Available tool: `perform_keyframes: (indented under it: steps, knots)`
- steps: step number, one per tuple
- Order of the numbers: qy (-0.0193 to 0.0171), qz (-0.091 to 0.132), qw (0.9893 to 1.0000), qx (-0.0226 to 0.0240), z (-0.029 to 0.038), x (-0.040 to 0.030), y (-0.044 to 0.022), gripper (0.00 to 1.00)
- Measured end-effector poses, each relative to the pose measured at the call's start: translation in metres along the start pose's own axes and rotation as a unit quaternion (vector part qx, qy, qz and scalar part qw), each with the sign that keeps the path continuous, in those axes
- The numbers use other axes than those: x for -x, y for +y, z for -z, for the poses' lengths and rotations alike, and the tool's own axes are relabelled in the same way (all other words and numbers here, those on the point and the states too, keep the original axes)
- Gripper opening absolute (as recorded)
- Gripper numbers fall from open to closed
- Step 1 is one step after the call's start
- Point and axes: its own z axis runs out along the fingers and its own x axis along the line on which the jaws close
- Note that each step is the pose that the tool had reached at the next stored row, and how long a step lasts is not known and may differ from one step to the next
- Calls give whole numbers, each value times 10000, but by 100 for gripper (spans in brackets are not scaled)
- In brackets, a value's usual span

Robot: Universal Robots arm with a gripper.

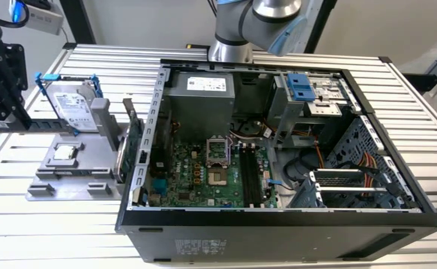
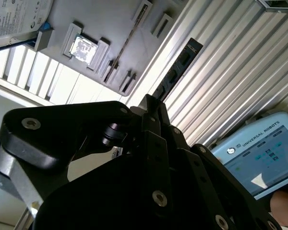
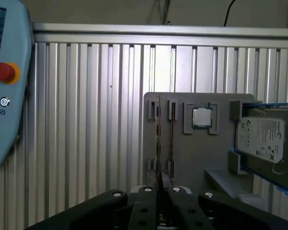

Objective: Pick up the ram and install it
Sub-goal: 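Pick up the ram and move it above insertion slot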

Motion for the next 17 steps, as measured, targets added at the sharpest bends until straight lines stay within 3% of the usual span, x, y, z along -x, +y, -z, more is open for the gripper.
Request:
perform_keyframes:
  steps: [17]
  knots:
    - [0,0,10000,0,3,-1,-95,0]
